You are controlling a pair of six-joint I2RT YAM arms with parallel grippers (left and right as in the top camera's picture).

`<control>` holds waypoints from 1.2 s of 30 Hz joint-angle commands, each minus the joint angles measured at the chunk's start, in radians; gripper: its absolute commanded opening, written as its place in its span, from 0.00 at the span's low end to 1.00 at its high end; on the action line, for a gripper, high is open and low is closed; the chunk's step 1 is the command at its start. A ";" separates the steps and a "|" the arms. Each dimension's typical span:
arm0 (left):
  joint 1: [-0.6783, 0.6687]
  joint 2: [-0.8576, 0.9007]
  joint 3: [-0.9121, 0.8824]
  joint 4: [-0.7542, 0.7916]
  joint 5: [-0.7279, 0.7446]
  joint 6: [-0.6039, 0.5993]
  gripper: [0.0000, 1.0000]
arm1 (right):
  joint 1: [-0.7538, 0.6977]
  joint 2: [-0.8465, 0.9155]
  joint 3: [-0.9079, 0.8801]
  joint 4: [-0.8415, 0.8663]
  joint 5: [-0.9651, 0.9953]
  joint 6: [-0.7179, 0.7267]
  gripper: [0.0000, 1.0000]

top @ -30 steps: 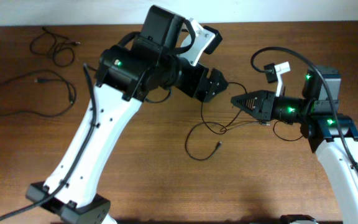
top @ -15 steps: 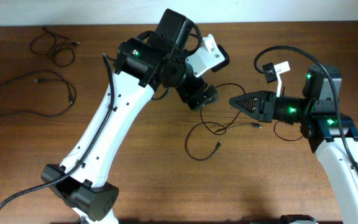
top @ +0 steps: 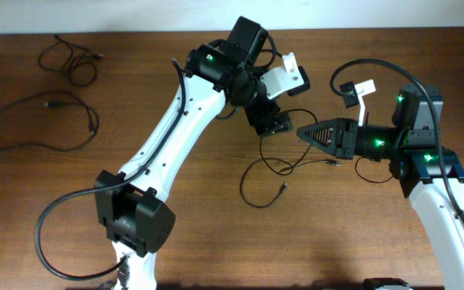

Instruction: Untangle cables

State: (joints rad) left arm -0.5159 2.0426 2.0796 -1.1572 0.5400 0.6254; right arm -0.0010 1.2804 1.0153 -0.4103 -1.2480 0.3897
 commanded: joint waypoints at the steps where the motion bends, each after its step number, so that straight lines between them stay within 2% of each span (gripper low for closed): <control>1: -0.001 -0.010 0.012 0.013 0.026 0.014 0.75 | 0.007 0.002 0.006 0.006 -0.024 -0.007 0.04; 7: 0.000 -0.014 0.013 0.011 0.147 0.014 0.74 | 0.007 0.002 0.006 0.002 -0.012 -0.007 0.04; 8: 0.000 -0.018 0.013 0.004 0.149 0.015 0.71 | 0.007 0.002 0.006 -0.002 -0.001 -0.007 0.04; 16: 0.005 -0.032 0.014 -0.007 0.144 0.015 0.29 | 0.007 0.002 0.006 -0.005 0.022 -0.007 0.04; 20: 0.034 -0.047 0.014 -0.011 0.145 0.014 0.15 | 0.007 0.002 0.006 -0.004 0.047 -0.007 0.04; 25: 0.055 -0.066 0.014 -0.026 0.142 0.015 0.17 | 0.007 0.002 0.006 0.000 0.052 -0.007 0.04; 29: 0.055 -0.067 0.014 -0.035 0.142 0.015 0.12 | 0.007 0.002 0.006 0.000 0.052 -0.006 0.04; 32: 0.054 -0.067 0.014 -0.041 0.143 0.015 0.13 | 0.007 0.002 0.006 0.000 0.051 -0.006 0.04; 33: 0.054 -0.067 0.014 -0.042 0.146 0.015 0.22 | 0.007 0.002 0.006 0.000 0.052 0.008 0.04; 36: 0.054 -0.066 0.014 -0.042 0.145 0.016 0.35 | 0.007 0.002 0.006 0.000 0.051 0.012 0.04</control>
State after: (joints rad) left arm -0.4606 2.0083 2.0796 -1.1954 0.6651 0.6342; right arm -0.0010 1.2804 1.0153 -0.4141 -1.2007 0.3939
